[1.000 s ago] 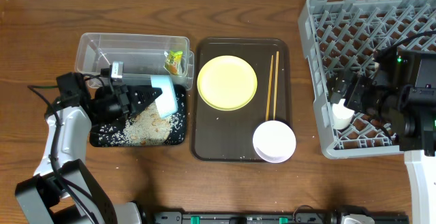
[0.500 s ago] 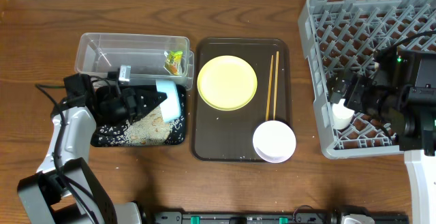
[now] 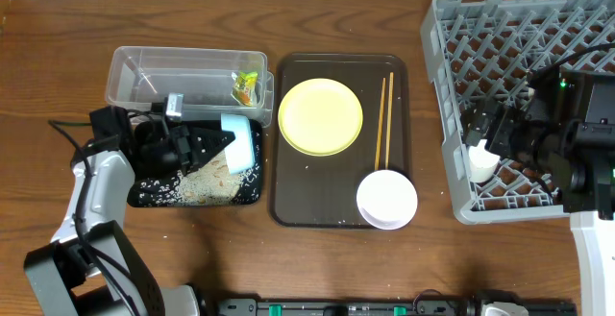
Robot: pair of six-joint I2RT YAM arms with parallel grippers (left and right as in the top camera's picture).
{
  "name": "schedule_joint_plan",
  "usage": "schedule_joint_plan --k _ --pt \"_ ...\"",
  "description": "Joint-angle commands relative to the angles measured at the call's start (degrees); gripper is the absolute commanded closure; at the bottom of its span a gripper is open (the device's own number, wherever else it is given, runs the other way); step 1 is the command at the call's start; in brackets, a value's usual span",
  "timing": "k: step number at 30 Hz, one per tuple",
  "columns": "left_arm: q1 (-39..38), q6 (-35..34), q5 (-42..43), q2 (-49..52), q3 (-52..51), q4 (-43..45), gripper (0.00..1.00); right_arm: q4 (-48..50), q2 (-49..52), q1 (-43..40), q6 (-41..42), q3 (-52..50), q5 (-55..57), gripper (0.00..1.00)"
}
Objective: Sort waste into correct bins and load items into the dishwasher rack
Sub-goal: 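Carry the blue bowl over the black tray and tip out the rice, then set the empty blue bowl back on the brown tray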
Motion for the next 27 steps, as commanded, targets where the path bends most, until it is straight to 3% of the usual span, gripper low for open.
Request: schedule_joint_plan --k 1,6,12,19,24,27 --pt "-0.2 -4.2 -3.5 0.2 -0.1 0.0 0.94 0.0 0.1 0.3 -1.1 0.3 0.4 0.01" --pt "-2.9 -4.9 -6.5 -1.0 -0.1 -1.4 0.94 0.0 0.1 0.3 -1.1 0.3 0.4 0.01" --pt "-11.7 -19.8 -27.5 -11.8 1.6 -1.1 0.94 0.0 0.1 0.3 -1.1 0.3 0.4 0.01" --pt "-35.4 -32.3 -54.9 -22.6 2.5 2.3 0.94 0.0 0.1 0.3 -1.1 0.3 0.4 0.01" --pt "-54.0 -34.6 -76.3 -17.5 2.5 4.5 0.94 0.0 0.1 0.3 -1.1 0.3 0.4 0.01" --pt "-60.5 -34.9 -83.8 -12.4 2.5 6.4 0.94 0.0 0.1 0.3 -1.1 0.3 0.4 0.01"
